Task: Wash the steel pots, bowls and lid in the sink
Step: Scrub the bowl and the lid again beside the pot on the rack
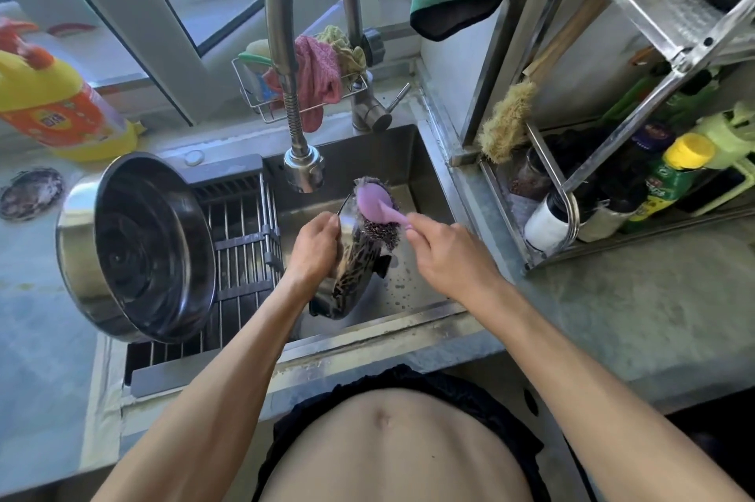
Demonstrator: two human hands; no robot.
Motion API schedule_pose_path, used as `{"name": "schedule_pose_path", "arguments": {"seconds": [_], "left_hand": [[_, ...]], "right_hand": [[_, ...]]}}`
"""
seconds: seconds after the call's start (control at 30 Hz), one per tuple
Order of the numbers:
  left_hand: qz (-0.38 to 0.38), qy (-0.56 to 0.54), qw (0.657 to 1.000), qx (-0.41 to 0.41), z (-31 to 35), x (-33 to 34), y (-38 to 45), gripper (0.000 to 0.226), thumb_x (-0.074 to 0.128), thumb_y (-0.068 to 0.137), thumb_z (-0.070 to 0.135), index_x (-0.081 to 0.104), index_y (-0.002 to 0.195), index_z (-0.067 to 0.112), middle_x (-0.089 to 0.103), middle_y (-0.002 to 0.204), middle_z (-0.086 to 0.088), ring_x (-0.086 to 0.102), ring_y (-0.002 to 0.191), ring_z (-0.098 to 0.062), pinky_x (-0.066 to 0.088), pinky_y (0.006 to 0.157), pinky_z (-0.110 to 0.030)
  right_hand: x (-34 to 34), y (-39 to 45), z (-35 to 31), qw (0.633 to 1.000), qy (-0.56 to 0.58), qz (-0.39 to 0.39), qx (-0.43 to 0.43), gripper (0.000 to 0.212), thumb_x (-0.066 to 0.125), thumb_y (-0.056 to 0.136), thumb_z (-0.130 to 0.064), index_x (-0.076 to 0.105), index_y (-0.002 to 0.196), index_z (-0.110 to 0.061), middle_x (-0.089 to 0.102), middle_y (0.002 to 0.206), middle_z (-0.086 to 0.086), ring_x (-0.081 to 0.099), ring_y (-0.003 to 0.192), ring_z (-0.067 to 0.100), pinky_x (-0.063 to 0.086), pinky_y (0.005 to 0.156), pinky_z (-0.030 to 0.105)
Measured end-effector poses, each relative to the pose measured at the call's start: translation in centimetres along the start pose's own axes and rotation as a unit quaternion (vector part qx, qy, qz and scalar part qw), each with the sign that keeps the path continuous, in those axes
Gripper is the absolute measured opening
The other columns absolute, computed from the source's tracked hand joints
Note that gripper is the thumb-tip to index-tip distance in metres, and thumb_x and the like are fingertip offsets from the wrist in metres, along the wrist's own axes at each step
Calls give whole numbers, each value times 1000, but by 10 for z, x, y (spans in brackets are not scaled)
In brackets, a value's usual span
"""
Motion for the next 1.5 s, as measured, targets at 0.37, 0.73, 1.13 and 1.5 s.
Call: {"name": "schedule_pose_path", "arguments": {"seconds": [0.37,0.73,1.13,1.5], "left_hand": [[85,17,996,-3,5,-6,2,23,58,90,39,58,75,21,65,78,-2,63,83,-30,51,78,-41],[149,17,989,-3,12,-25,14,42,65,94,48,70,75,10,69,75,-9,67,86,-32,48,76,-38],[163,5,985,57,13,-21,6,44,72,86,51,64,60,16,62,58,-2,56,63,-19,45,67,-39],[145,-129,981,14,-6,-44,8,54,84,79,48,54,40,25,45,45,14,44,54,-12,34,57,-30]], "right_hand": [[6,7,-4,992,-90,-58,60,30,44,93,-6,60,118,-10,67,91,14,68,81,33,53,65,41],[1,-5,26,988,-85,-20,123,27,39,104,-26,62,116,-18,57,81,6,54,72,30,37,59,34],[-21,24,11,990,-80,36,110,28,39,103,-17,61,121,-15,70,92,14,68,82,33,39,57,34],[-16,22,-39,998,-57,-21,34,32,44,98,-12,61,125,-18,68,97,14,66,90,35,39,63,34]]}}
Point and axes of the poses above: each hand's wrist, its own y-axis towards the middle knuckle, its own x-axis out of the palm, z = x × y, the point moved 8 cm from there along y, towards the middle knuckle
